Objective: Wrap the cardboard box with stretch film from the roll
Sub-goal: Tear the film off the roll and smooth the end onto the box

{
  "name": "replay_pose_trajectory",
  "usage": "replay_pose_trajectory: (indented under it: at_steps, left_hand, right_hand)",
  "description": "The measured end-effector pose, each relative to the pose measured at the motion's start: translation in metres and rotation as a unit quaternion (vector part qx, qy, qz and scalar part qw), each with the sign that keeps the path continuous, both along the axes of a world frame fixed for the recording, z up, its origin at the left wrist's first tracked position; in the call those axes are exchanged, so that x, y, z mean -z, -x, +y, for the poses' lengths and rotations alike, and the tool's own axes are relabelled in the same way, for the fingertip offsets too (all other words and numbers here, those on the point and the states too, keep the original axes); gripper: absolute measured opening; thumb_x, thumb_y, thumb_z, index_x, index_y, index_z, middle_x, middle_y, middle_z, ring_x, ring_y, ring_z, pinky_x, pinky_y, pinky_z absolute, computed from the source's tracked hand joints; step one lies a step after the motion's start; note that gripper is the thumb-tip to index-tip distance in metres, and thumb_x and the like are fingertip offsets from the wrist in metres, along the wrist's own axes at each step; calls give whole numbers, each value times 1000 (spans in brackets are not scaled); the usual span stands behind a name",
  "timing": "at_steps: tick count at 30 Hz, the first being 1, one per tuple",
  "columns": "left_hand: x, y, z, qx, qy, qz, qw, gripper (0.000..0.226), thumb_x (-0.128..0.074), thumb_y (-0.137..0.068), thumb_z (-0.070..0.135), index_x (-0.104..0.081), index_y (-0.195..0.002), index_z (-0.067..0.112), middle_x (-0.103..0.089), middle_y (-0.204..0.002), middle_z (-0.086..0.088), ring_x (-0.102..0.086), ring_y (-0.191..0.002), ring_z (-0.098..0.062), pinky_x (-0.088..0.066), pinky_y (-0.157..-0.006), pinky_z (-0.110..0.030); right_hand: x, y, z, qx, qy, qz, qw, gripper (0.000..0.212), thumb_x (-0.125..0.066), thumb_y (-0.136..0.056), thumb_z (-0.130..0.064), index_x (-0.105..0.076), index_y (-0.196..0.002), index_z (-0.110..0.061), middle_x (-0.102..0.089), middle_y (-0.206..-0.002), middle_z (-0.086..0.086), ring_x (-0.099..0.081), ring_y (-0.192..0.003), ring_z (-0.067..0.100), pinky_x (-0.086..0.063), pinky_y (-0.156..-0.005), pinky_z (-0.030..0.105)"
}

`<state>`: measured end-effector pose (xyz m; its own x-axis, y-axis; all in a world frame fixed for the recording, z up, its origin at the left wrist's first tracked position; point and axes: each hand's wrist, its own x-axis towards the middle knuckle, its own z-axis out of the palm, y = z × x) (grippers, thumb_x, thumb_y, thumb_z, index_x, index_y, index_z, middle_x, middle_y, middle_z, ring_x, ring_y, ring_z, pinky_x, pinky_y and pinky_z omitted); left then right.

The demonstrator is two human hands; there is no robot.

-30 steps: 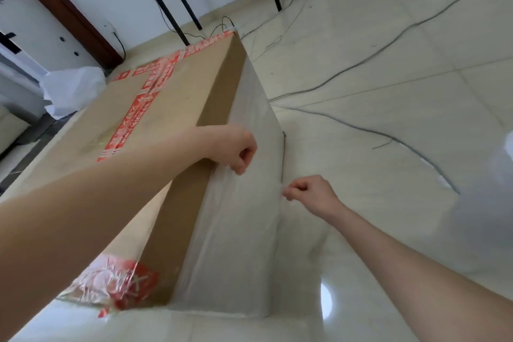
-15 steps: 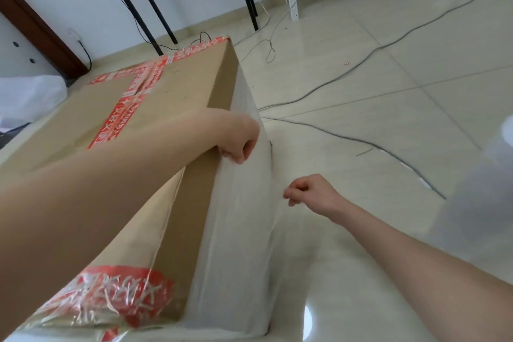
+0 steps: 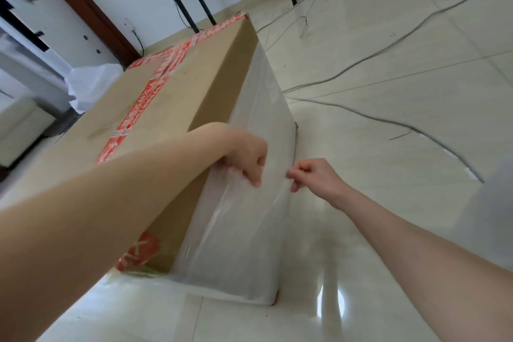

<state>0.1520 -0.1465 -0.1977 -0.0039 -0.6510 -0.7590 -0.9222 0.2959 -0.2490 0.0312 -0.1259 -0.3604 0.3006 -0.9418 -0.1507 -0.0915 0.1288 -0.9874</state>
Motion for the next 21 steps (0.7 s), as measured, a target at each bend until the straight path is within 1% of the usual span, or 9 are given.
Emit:
replay_pose_trajectory:
  at_steps: [1, 3, 6, 8, 13, 15, 18, 19, 21]
  left_hand:
    - [-5, 1, 1, -2, 9, 5, 1000, 17, -75, -79, 25, -65, -69, 15, -59, -59, 2, -55, -57, -19, -48, -59, -27]
    - [-12, 6, 0, -3, 28, 7, 1000, 25, -74, -80, 23, -58, -61, 17, -53, -54, 4, -47, -51, -14, -43, -56, -25]
    - [-21, 8, -5, 22, 56, -25, 998, 24, -72, -82, 26, -57, -67, 14, -53, -60, 6, -49, -58, -14, -39, -57, -25]
    - [-24, 11, -6, 43, 87, -43, 994, 22, -70, -84, 27, -54, -75, 14, -49, -64, 8, -49, -69, -15, -36, -61, -25]
    - [-18, 16, 0, 32, 108, -63, 992, 28, -56, -94, 25, -65, -99, 0, -68, -94, -9, -63, -91, -27, -47, -76, -28]
    - [-11, 11, 3, -9, 95, -44, 995, 28, -49, -97, 18, -63, -103, -5, -71, -92, -12, -67, -84, -29, -54, -80, -39]
    - [-8, 8, 6, -11, 101, -39, 994, 18, -46, -98, 9, -56, -100, -6, -69, -83, -13, -58, -52, -21, -54, -55, -38]
    - [-8, 7, 7, 6, 108, -51, 993, 12, -48, -98, 9, -54, -100, -1, -67, -80, -9, -55, -52, -18, -51, -54, -36]
    - [-12, 9, 8, 55, 124, -78, 988, 12, -50, -98, 15, -53, -104, 6, -58, -77, -1, -56, -70, -20, -46, -66, -34]
  right_hand:
    - [1, 0, 0, -3, -2, -5, 1000, 22, -63, -88, -15, -66, -66, -20, -64, -57, 6, -58, -51, 4, -39, -58, 17]
    - [5, 0, 0, -4, -1, -9, 1000, 20, -63, -89, -18, -68, -70, -20, -61, -55, 6, -53, -45, 2, -38, -56, 17]
    - [10, -2, -1, -2, -2, -10, 1000, 19, -65, -88, -19, -67, -69, -21, -60, -56, 6, -51, -41, 3, -39, -57, 24]
    - [13, -2, -1, -2, -4, -8, 1000, 20, -66, -87, -20, -66, -67, -22, -57, -54, 2, -50, -40, 3, -37, -54, 22]
    - [20, 5, -1, -20, -39, -8, 999, 22, -62, -90, -32, -69, -83, -13, -59, -70, -1, -49, -55, 7, -39, -51, 12]
    - [24, 13, 2, -53, -62, -17, 996, 22, -64, -89, -32, -69, -89, -10, -57, -72, -3, -46, -61, 7, -39, -54, 12]
    - [33, 24, 3, -117, -75, 28, 990, 16, -73, -82, -12, -71, -95, -3, -63, -76, -1, -50, -67, 3, -39, -57, 6]
    - [38, 27, 1, -120, -74, 57, 988, 18, -74, -79, -8, -72, -96, 0, -69, -84, 6, -54, -71, 5, -41, -63, 9]
    - [50, 32, -4, -94, -69, 121, 986, 8, -78, -77, -12, -73, -78, -6, -72, -99, 17, -58, -80, 11, -42, -73, 21]
